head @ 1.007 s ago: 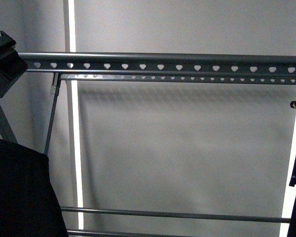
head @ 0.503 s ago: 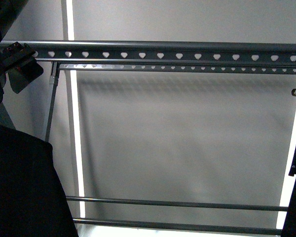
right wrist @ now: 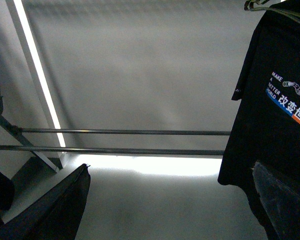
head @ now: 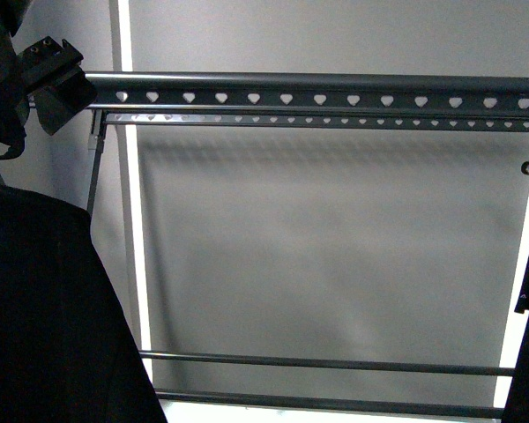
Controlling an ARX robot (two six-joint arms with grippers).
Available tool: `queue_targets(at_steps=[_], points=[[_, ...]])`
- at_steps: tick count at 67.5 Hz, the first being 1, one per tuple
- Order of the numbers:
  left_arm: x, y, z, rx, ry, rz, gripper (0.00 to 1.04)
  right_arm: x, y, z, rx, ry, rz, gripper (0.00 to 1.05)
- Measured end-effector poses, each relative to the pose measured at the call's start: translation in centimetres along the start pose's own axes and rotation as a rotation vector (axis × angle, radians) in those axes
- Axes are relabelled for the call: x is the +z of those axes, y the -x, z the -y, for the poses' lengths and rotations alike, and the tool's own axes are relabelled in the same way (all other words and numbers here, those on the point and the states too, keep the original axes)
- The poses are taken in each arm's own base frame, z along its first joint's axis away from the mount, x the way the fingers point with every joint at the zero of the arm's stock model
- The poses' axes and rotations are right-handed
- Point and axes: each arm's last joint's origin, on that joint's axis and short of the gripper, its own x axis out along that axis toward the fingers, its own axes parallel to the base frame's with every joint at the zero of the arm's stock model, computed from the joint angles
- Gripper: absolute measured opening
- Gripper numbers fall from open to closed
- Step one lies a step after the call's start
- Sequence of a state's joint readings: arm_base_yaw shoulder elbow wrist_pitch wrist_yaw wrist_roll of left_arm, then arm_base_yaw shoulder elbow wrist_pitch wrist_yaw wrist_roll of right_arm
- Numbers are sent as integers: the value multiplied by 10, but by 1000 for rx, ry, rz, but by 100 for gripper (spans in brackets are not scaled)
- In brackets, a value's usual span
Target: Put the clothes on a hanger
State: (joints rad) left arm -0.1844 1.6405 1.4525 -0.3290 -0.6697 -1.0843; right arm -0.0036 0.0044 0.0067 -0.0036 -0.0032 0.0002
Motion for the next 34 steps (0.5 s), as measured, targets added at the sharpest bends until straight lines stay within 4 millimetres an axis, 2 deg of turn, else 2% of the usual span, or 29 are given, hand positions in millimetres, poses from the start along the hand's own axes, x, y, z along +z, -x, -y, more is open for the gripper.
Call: queue_targets(at_steps=[21, 34], points=[[-12, -45, 4, 65, -30, -18, 98, 0, 0, 0, 0, 0, 0, 97], [-14, -58, 4, 106, -49, -16, 67, 0, 0, 0, 0, 0, 0, 97]])
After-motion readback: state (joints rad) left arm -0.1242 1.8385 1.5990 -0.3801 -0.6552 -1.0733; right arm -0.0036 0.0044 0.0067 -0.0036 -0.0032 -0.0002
